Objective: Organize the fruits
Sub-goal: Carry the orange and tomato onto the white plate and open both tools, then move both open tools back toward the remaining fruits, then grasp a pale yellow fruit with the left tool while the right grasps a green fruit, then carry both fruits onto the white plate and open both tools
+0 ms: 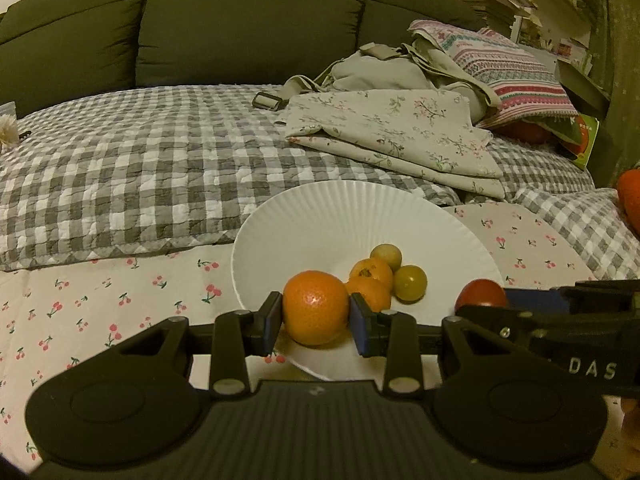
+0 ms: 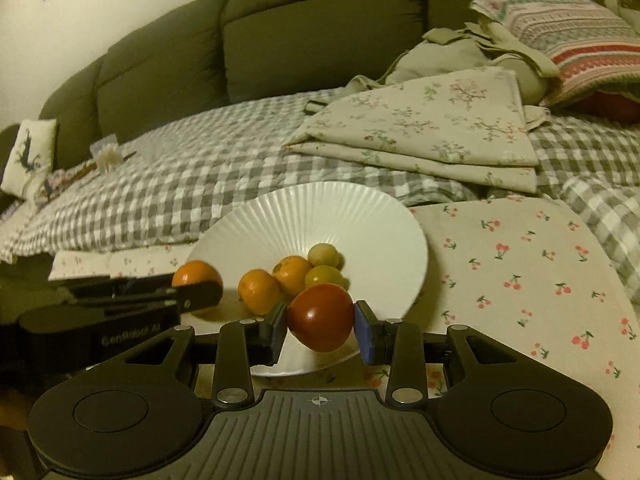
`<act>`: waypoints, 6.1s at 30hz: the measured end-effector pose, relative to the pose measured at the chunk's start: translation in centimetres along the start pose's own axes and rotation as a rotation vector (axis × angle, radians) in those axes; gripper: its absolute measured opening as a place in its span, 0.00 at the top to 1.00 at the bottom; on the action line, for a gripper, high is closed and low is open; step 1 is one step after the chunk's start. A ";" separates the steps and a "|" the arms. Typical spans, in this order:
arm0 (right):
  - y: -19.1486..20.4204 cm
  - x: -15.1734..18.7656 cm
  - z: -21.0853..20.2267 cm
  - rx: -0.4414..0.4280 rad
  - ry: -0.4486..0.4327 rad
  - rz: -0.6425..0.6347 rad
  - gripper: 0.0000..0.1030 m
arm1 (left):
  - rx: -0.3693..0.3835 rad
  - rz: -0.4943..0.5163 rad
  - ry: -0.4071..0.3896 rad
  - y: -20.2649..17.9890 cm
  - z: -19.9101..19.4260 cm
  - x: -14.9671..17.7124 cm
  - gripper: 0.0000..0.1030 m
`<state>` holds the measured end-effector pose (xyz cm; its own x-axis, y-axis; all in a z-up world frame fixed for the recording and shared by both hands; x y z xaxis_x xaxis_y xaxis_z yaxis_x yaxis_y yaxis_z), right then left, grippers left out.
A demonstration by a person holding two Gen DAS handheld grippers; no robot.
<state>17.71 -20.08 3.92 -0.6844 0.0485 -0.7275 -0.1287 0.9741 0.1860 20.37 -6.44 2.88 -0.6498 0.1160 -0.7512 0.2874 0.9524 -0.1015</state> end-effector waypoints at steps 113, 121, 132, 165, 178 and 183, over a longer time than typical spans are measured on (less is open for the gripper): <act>3.5 9.4 -3.2 -0.070 0.309 -0.378 0.45 | 0.081 0.231 0.197 -2.3 -3.5 7.2 0.75; 3.8 9.3 -3.0 -0.077 0.326 -0.358 0.68 | 0.074 0.170 0.193 -1.8 -5.5 6.7 0.75; 2.6 7.7 -4.1 -0.052 0.287 -0.320 0.68 | 0.072 0.141 0.184 -1.9 -6.0 6.3 0.75; -0.1 1.2 -3.2 0.072 0.035 -0.325 0.68 | 0.040 0.051 0.041 0.4 -2.4 1.8 0.74; 0.5 0.5 -0.7 0.065 0.004 -0.340 0.68 | 0.041 0.056 0.014 0.6 -0.9 0.8 0.74; 0.4 0.7 0.1 0.076 0.013 -0.344 0.68 | 0.041 0.062 0.008 0.6 -0.8 0.6 0.74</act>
<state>17.26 -19.66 3.44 -0.6195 -0.2877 -0.7303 -0.2998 0.9466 -0.1186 19.61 -5.54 2.83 -0.6351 0.1772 -0.7518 0.3558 0.9311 -0.0811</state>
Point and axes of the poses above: each gripper's, at about its wrist camera, not at the fingertips, and z roughly the way its jaws point, y to its left, x to its underside, the point moved 10 cm from there along z, roughly the way its jaws point, and after that the axes turned 4 degrees about y, right-handed, at the moved point
